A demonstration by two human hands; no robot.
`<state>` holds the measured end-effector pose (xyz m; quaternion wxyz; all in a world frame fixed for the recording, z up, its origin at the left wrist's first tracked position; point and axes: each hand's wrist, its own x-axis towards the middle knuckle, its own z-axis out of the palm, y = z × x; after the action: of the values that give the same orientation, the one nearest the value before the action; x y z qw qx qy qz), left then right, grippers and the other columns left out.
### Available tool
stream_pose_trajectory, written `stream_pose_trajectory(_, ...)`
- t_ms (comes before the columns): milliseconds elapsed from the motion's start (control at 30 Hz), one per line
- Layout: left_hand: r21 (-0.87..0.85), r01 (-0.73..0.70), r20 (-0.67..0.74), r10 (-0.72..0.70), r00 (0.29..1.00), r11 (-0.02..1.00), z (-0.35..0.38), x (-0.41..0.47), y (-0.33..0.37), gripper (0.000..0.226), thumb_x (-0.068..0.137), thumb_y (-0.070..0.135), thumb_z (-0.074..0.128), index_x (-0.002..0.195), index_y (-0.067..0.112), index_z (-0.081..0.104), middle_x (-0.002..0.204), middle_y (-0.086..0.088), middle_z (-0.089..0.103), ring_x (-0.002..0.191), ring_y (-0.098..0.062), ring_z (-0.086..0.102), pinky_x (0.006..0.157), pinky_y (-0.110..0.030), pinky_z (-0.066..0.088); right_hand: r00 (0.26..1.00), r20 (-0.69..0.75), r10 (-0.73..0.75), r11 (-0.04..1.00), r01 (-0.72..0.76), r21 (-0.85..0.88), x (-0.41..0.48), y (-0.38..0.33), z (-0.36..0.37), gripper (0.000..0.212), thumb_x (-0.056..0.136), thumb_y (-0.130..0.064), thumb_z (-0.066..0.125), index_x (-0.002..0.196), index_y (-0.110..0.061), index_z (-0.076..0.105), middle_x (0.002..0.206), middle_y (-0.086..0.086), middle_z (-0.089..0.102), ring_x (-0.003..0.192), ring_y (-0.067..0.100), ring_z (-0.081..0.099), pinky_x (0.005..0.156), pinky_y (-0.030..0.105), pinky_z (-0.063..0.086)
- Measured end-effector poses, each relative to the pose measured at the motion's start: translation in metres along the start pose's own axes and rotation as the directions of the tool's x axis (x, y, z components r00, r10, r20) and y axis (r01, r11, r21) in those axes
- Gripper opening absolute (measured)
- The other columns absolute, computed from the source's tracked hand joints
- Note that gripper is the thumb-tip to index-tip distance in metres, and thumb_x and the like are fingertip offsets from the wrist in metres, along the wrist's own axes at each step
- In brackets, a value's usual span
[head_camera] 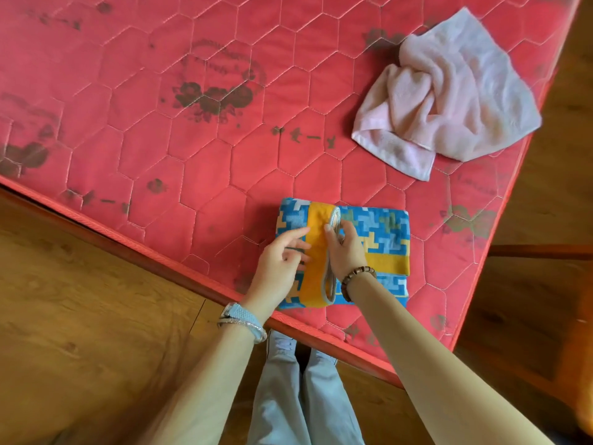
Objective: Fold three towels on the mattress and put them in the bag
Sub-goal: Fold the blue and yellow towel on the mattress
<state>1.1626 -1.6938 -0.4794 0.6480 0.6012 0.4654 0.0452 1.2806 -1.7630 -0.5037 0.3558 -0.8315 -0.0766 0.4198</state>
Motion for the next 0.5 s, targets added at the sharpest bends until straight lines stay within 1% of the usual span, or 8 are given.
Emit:
stream_pose_trajectory(67, 0.22, -0.181, -0.157, 0.218, 0.963, 0.958, 0.003, 0.006, -0.011, 0.048, 0.092, -0.011, 0.044, 0.122, 0.019, 0.065, 0.112, -0.002, 0.061, 0.096, -0.007, 0.06, 0.09, -0.035, 0.053, 0.999, -0.024, 0.025, 1.0, -0.025, -0.015, 0.004, 0.002, -0.003, 0.035, 0.102, -0.036, 0.04, 0.13, -0.015, 0.043, 0.067, -0.002, 0.043, 0.052, 0.012, 0.039, 0.048, 0.023, 0.032)
stream_pose_trajectory(133, 0.439, -0.305, -0.182, 0.416, 0.891, 0.845, 0.006, 0.016, -0.023, 0.047, 0.092, -0.01, 0.048, 0.13, 0.012, 0.062, 0.13, -0.004, 0.055, 0.121, -0.016, 0.052, 0.106, -0.037, 0.044, 0.999, -0.046, 0.021, 0.999, -0.022, -0.03, 0.007, 0.005, -0.003, 0.033, 0.103, -0.035, 0.039, 0.129, -0.015, 0.044, 0.078, 0.001, 0.049, 0.06, 0.017, 0.044, 0.054, 0.027, 0.036)
stream_pose_trajectory(167, 0.515, -0.331, -0.15, 0.463, 0.874, 0.791, 0.007, 0.021, -0.027, 0.048, 0.093, -0.007, 0.049, 0.137, 0.011, 0.057, 0.142, -0.005, 0.05, 0.135, -0.02, 0.043, 0.115, -0.037, 0.036, 0.998, -0.066, -0.01, 0.999, 0.007, -0.045, 0.008, 0.006, -0.001, 0.033, 0.103, -0.034, 0.04, 0.128, -0.013, 0.045, 0.084, 0.002, 0.051, 0.068, 0.019, 0.047, 0.059, 0.028, 0.036)
stream_pose_trajectory(200, 0.581, -0.349, -0.095, 0.487, 0.868, 0.736, 0.008, 0.025, -0.029, 0.05, 0.095, -0.003, 0.049, 0.144, 0.011, 0.05, 0.153, -0.005, 0.041, 0.146, -0.021, 0.033, 0.121, -0.037, 0.027, 0.995, -0.09, -0.047, 0.997, 0.04, -0.071, 0.008, 0.008, 0.0, 0.033, 0.102, -0.033, 0.041, 0.127, -0.011, 0.047, 0.088, 0.003, 0.054, 0.075, 0.02, 0.05, 0.065, 0.028, 0.035)
stream_pose_trajectory(267, 0.715, -0.37, 0.036, 0.498, 0.866, 0.592, 0.014, 0.034, -0.035, 0.056, 0.099, 0.01, 0.047, 0.154, 0.012, 0.034, 0.164, -0.004, 0.025, 0.154, -0.02, 0.016, 0.124, -0.042, 0.015, 0.985, -0.121, -0.119, 0.987, 0.104, -0.125, 0.011, 0.015, 0.004, 0.035, 0.101, -0.031, 0.045, 0.128, -0.009, 0.048, 0.106, 0.009, 0.06, 0.097, 0.025, 0.055, 0.074, 0.025, 0.034)
stream_pose_trajectory(367, 0.852, -0.331, 0.125, 0.457, 0.881, 0.406, 0.017, 0.044, -0.049, 0.063, 0.1, 0.032, 0.036, 0.158, 0.012, 0.023, 0.167, -0.003, 0.019, 0.155, -0.019, 0.013, 0.125, -0.048, 0.014, 0.982, -0.097, -0.163, 0.979, 0.148, -0.143, 0.014, 0.023, 0.01, 0.05, 0.1, -0.028, 0.049, 0.146, -0.013, 0.036, 0.14, 0.013, 0.046, 0.128, 0.025, 0.045, 0.095, 0.024, 0.035)
stream_pose_trajectory(433, 0.883, -0.301, 0.13, 0.428, 0.895, 0.361, 0.016, 0.049, -0.058, 0.064, 0.101, 0.038, 0.031, 0.159, 0.013, 0.021, 0.167, -0.003, 0.018, 0.155, -0.018, 0.013, 0.125, -0.049, 0.014, 0.95, -0.139, -0.278, 0.942, 0.241, -0.235, 0.013, 0.025, 0.012, 0.065, 0.096, -0.02, 0.056, 0.152, -0.015, 0.025, 0.145, 0.015, 0.038, 0.131, 0.027, 0.04, 0.104, 0.03, 0.034)
stream_pose_trajectory(500, 0.887, -0.288, 0.119, 0.426, 0.897, 0.36, 0.018, 0.051, -0.063, 0.065, 0.101, 0.041, 0.03, 0.159, 0.013, 0.02, 0.167, -0.002, 0.017, 0.155, -0.017, 0.012, 0.125, -0.046, 0.01, 0.837, -0.162, -0.522, 0.774, 0.386, -0.502, 0.015, 0.028, 0.013, 0.072, 0.088, -0.009, 0.063, 0.151, -0.014, 0.028, 0.148, 0.014, 0.04, 0.131, 0.028, 0.04, 0.108, 0.038, 0.035)
